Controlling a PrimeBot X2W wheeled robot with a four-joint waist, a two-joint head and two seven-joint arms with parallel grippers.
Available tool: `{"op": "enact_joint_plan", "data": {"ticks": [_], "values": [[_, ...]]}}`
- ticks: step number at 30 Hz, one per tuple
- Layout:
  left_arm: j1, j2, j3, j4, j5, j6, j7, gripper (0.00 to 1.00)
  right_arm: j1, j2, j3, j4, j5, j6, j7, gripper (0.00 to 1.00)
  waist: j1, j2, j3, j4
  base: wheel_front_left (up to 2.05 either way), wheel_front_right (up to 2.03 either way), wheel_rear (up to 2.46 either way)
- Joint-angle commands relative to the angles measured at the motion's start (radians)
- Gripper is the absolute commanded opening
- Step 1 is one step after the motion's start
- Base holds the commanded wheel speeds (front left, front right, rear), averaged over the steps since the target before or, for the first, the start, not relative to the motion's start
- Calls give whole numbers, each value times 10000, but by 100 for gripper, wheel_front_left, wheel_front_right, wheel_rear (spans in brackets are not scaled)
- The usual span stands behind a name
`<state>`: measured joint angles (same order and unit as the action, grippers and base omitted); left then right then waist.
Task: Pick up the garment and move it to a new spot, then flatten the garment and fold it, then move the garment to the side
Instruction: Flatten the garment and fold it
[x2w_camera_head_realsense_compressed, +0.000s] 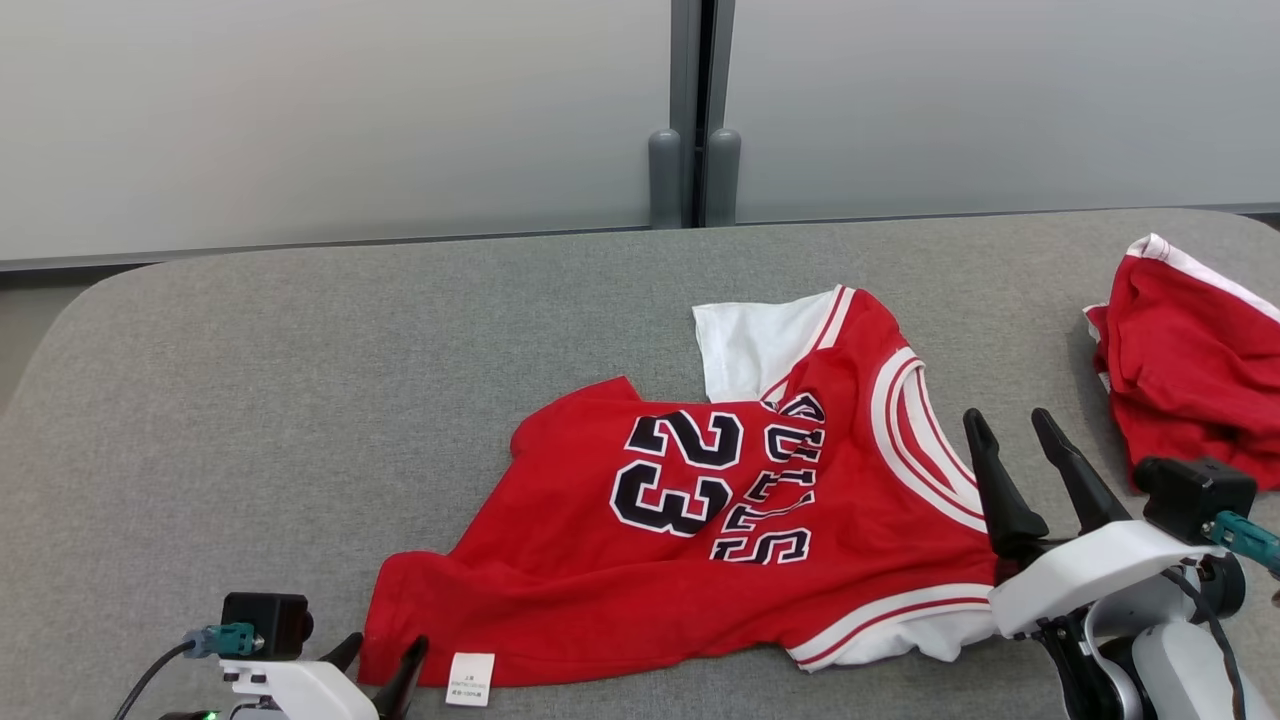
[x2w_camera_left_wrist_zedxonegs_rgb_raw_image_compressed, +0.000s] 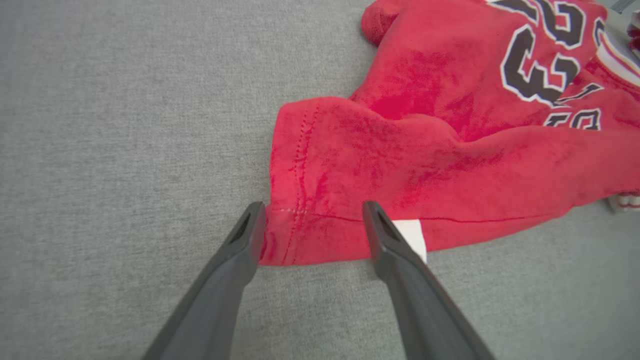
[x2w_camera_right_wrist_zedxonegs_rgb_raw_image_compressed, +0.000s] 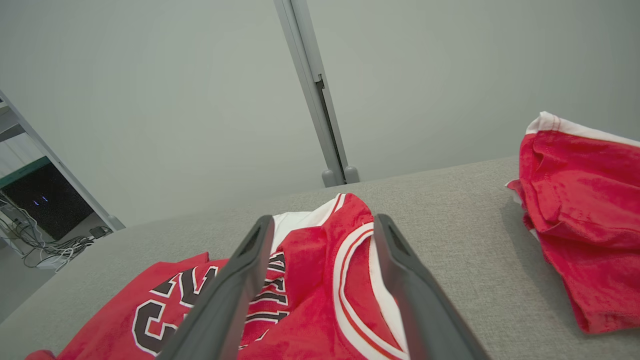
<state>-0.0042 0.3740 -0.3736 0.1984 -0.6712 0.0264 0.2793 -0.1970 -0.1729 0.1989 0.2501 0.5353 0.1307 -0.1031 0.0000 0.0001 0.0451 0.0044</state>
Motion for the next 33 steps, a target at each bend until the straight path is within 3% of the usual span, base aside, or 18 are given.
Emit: {"op": "enact_joint_plan", "data": {"ticks": [1,3,6,8,9,10,11,20,27,33], "values": [[-203,40,7,163,-189,-141,129,100,-128,-87,-15,57,-121,3,31,100,0,-1,58,-46,0,0,0],[-353,85,-3,321,-210,-222,192,100,-157,-84,18,65,-97,3,30,100,0,-1,112,-99,0,0,0],[-450,26,-26,435,-226,-265,121,53,-163,-77,-48,111,-98,3,-14,100,0,-1,155,-135,0,0,0],[-476,38,-22,436,-253,-317,70,34,-146,-73,-78,139,-104,3,-37,100,0,-1,173,-131,0,0,0],[-476,38,-22,436,-253,-317,70,34,-146,-73,-78,139,-104,3,-37,100,0,-1,173,-131,0,0,0],[-474,44,-41,428,-234,-337,50,22,-138,-75,-88,161,-116,3,-40,100,0,-1,175,-122,0,0,0],[-462,43,-68,420,-225,-354,42,0,-127,-72,-102,177,-125,3,-45,100,0,-1,169,-109,0,0,0],[19,267,-6,-544,-238,-155,-10,0,-23,-50,-243,267,-207,3,-101,100,0,-1,79,139,0,0,0],[1101,1012,-11,-2024,-409,-149,543,0,55,-126,-458,249,-239,3,-40,100,0,-1,33,370,0,0,0],[1699,1374,85,-2191,-584,1,849,0,85,-125,-519,187,-305,3,73,100,0,-1,-13,508,0,0,0]]}}
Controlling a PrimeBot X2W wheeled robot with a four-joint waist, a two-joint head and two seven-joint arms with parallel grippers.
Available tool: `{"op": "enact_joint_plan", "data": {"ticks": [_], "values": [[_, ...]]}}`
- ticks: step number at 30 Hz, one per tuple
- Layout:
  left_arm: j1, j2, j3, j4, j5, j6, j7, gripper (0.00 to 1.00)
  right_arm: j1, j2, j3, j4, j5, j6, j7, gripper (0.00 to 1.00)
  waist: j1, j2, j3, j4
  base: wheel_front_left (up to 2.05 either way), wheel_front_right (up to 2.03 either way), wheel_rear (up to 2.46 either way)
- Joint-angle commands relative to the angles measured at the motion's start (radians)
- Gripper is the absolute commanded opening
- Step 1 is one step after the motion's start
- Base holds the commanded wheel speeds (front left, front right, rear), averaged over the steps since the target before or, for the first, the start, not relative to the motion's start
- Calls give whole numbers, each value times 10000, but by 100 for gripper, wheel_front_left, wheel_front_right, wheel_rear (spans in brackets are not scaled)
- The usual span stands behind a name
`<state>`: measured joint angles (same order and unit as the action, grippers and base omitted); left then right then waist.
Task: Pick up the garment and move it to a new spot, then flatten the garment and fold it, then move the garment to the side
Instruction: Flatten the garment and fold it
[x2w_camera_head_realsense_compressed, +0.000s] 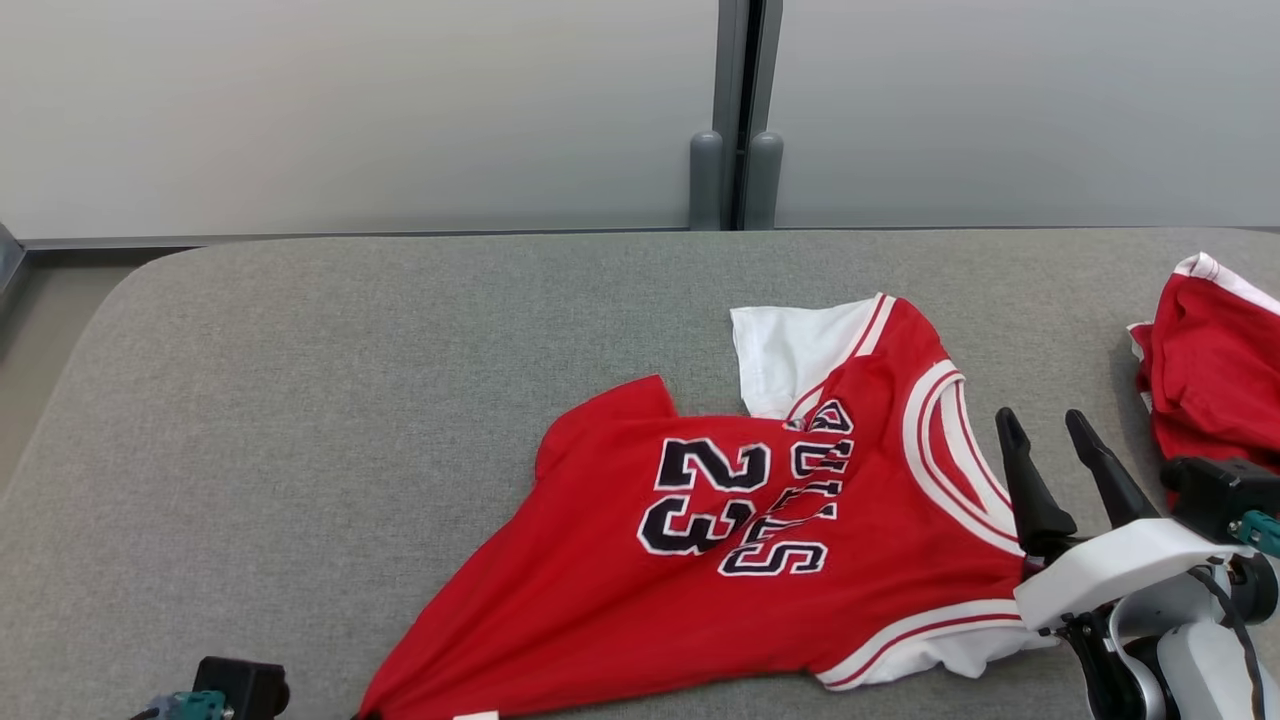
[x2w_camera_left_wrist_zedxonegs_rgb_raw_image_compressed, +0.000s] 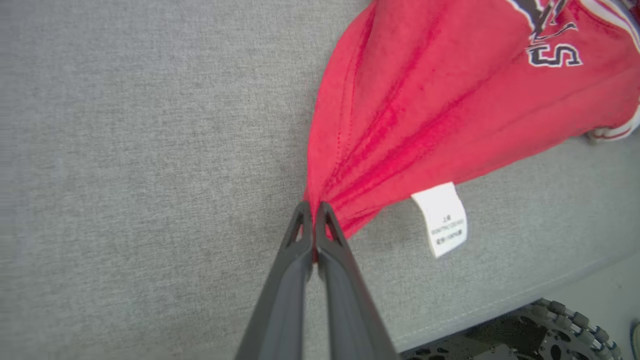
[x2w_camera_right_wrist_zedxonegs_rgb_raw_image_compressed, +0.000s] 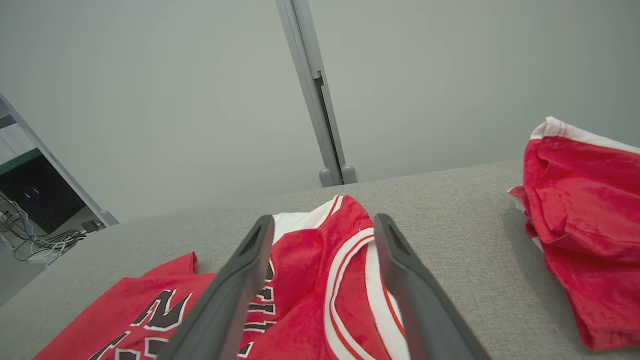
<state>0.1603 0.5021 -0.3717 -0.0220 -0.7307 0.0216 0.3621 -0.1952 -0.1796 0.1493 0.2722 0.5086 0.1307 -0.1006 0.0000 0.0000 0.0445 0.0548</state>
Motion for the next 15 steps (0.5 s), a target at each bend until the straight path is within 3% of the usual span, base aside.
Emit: {"op": "enact_joint_plan", "data": {"ticks": [1,5,6,7,8,11,15], "values": [[86,133,72,124,91,72,-19,0,76,-58,-20,-44,-42,3,50,100,0,0,-18,11,0,0,0],[-24,-24,93,762,92,11,-343,0,83,-59,3,-62,-78,3,129,100,0,0,-75,8,0,0,0],[-54,-58,71,948,52,-36,-377,15,80,-55,15,-65,-79,3,149,100,0,0,-91,-6,0,0,0],[-77,-107,56,1118,-1,-92,-414,51,75,-52,24,-71,-85,3,170,100,0,0,-105,-21,0,0,0],[-92,-113,11,1245,7,-117,-395,100,74,-47,33,-86,-94,3,182,100,0,0,-120,-40,0,0,0],[-149,-168,-2,1456,-30,-165,-476,100,111,-49,22,-116,-94,3,223,100,0,0,-158,-86,0,0,0],[-251,98,192,1203,263,85,-731,100,160,-67,-13,-161,-99,3,246,100,0,0,-218,-152,0,0,0]]}}
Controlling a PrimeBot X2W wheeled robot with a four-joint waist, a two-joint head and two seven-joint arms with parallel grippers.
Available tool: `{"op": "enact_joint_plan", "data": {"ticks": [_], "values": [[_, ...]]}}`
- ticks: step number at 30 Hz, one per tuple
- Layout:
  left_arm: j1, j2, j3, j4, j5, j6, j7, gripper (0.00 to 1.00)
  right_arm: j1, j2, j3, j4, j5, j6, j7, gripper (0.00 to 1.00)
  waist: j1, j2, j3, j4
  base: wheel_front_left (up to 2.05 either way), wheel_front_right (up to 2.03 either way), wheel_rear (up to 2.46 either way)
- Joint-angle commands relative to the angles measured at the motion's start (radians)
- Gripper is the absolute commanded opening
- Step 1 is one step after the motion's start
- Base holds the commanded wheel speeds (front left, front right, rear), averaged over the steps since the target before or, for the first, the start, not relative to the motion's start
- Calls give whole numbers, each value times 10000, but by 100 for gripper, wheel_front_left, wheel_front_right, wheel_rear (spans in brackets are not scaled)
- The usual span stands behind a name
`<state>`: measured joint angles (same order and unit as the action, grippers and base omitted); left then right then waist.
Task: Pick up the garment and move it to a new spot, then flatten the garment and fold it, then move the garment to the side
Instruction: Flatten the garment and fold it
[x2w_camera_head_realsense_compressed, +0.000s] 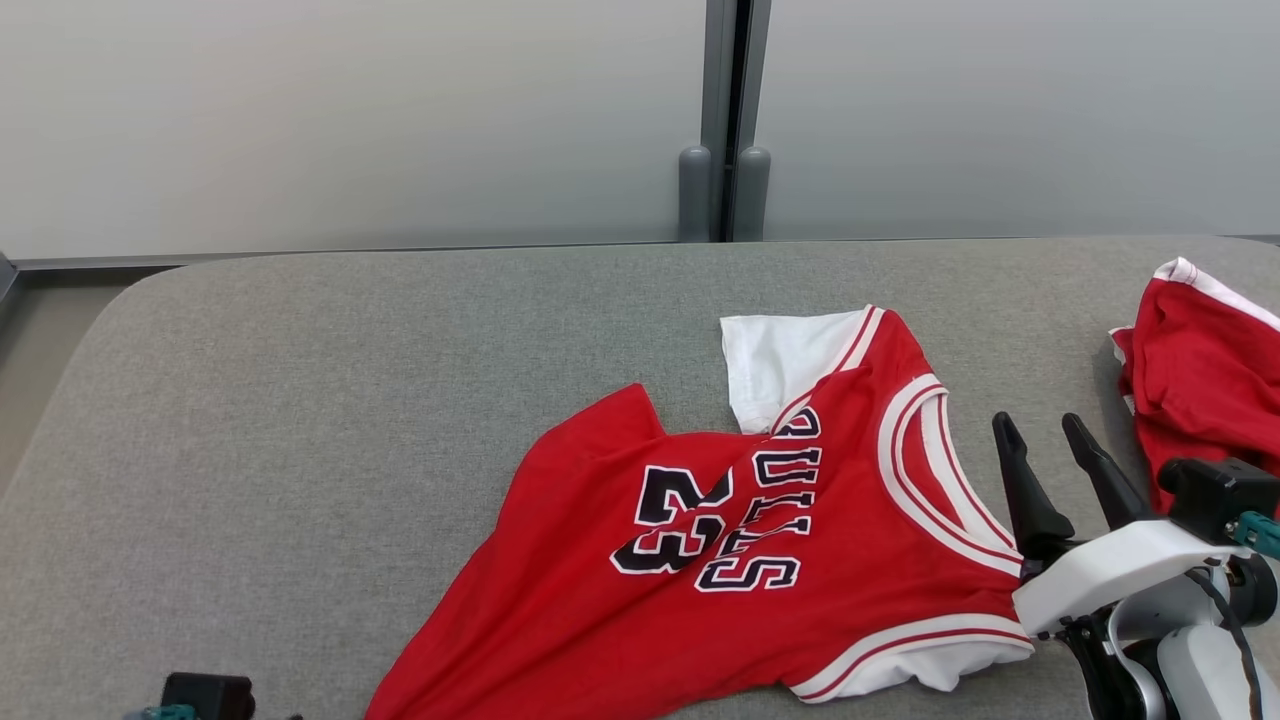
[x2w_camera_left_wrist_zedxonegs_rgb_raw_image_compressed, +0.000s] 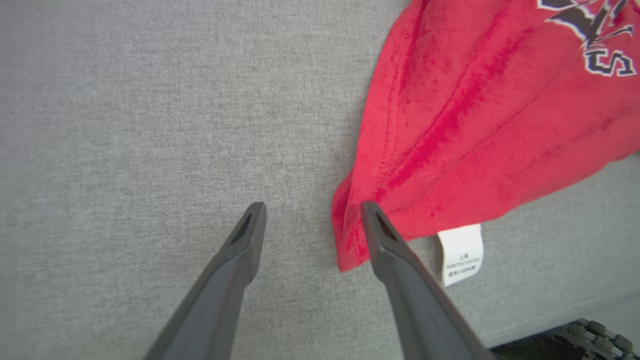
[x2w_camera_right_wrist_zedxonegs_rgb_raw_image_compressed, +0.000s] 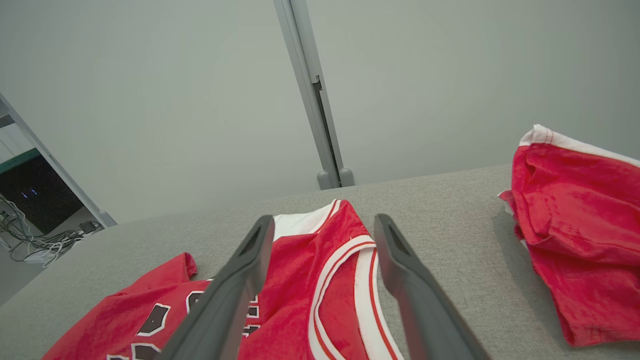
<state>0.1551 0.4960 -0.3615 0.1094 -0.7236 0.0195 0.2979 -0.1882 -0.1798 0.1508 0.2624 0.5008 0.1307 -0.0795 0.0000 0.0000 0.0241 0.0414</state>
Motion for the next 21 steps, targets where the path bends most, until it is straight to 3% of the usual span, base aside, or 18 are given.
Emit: {"op": "enact_joint_plan", "data": {"ticks": [1,6,14,21], "values": [[-235,232,149,-228,309,208,-176,100,92,-66,-27,-67,-25,3,34,100,0,0,-35,-33,0,0,0],[-404,272,476,-924,973,782,-1101,100,136,-71,-45,-108,-26,3,4,100,0,0,-119,-87,0,0,0],[-630,-688,850,-1521,1846,1736,-3588,100,409,-22,-113,-68,58,3,65,100,0,0,-247,-215,0,0,0],[-768,-992,614,-1184,1993,1624,-4195,100,505,8,-134,59,142,3,447,100,0,0,-162,-261,0,0,0]]}}
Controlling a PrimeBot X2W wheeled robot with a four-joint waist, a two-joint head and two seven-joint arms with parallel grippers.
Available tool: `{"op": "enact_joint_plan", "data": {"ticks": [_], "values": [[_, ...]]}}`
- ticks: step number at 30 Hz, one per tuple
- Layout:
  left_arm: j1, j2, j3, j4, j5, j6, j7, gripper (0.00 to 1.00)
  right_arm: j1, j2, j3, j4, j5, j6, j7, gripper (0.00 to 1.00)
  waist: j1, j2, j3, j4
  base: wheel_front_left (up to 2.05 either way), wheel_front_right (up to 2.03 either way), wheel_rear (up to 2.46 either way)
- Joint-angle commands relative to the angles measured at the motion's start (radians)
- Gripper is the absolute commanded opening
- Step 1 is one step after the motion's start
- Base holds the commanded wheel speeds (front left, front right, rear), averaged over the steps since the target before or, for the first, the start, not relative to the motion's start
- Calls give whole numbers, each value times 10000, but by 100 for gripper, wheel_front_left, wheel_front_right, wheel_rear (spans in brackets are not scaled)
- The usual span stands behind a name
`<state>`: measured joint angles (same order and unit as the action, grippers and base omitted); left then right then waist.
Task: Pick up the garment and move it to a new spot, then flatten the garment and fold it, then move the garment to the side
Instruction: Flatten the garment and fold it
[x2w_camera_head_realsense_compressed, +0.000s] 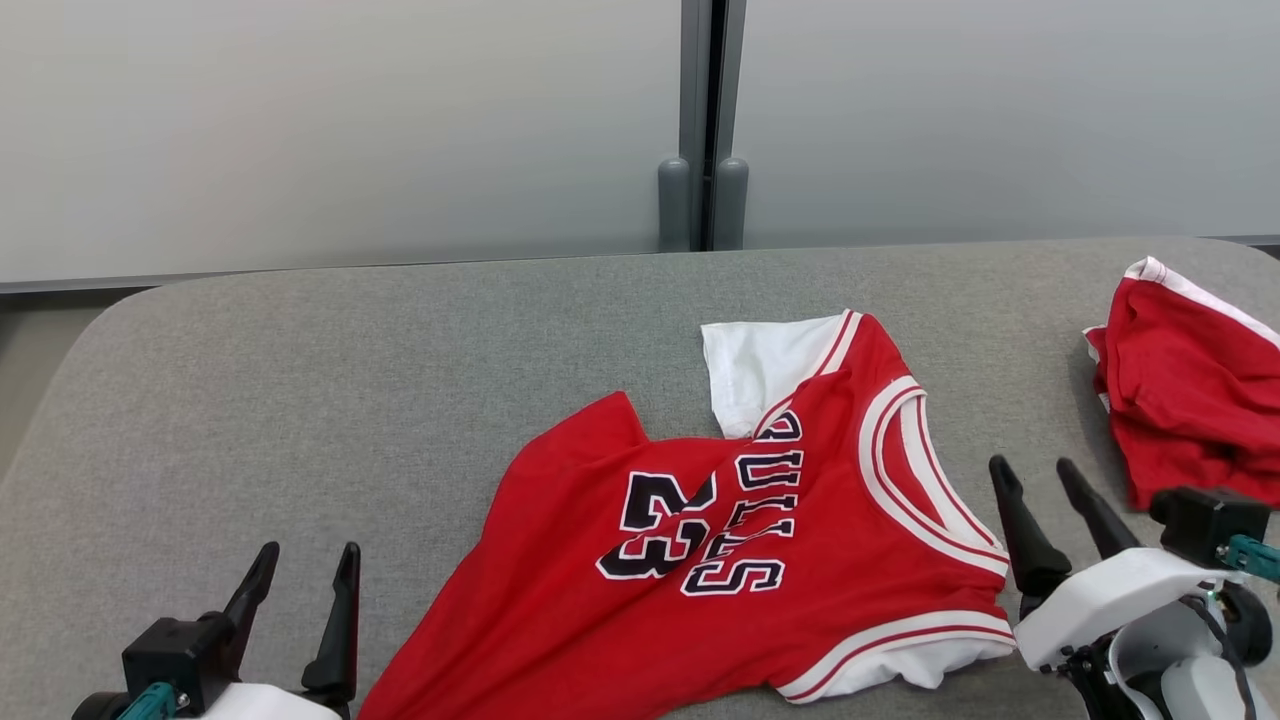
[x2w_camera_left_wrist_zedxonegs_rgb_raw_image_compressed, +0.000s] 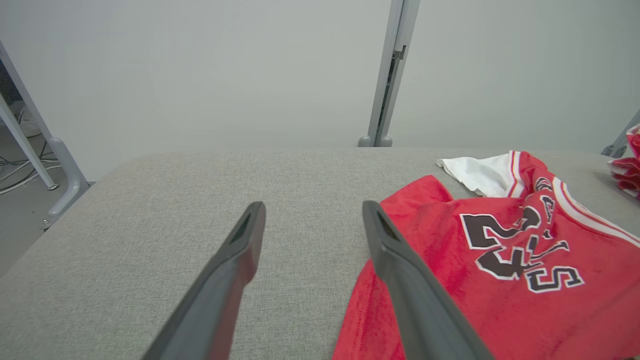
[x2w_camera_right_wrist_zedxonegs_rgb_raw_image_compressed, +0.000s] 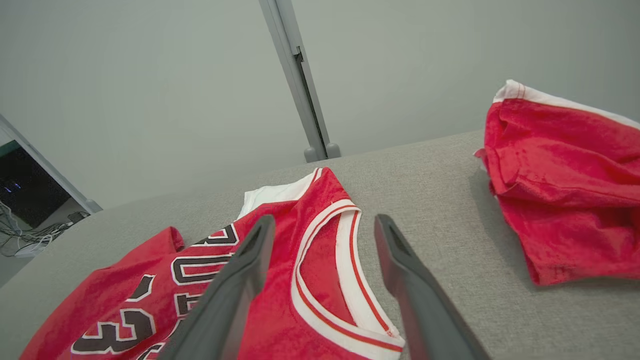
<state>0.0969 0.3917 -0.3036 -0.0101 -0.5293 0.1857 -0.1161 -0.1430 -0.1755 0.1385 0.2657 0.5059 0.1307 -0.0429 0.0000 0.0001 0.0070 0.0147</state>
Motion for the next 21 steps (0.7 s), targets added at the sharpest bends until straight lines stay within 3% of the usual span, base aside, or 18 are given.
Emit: {"op": "enact_joint_plan", "data": {"ticks": [1,6,14,19,20,21], "values": [[-208,55,9,47,57,-64,-51,100,107,20,-61,142,259,3,366,100,0,-1,23,12,0,0,0],[-353,35,-124,136,33,-163,48,100,214,-129,-308,753,158,4,2131,100,0,-1,96,112,0,0,0],[-479,-89,-283,384,-71,-240,73,100,552,525,-1441,1177,-180,3,4611,100,0,-1,186,337,0,0,0],[-572,-95,-360,487,-88,-273,107,100,683,858,-1652,804,-84,3,4961,100,0,-1,205,446,0,0,0],[-592,-94,-375,498,-92,-268,114,100,709,900,-1636,742,-92,3,4914,94,0,-1,205,467,0,0,0],[-607,-92,-389,510,-94,-279,118,100,711,927,-1607,660,-53,3,4837,71,0,-1,209,487,0,0,0]]}}
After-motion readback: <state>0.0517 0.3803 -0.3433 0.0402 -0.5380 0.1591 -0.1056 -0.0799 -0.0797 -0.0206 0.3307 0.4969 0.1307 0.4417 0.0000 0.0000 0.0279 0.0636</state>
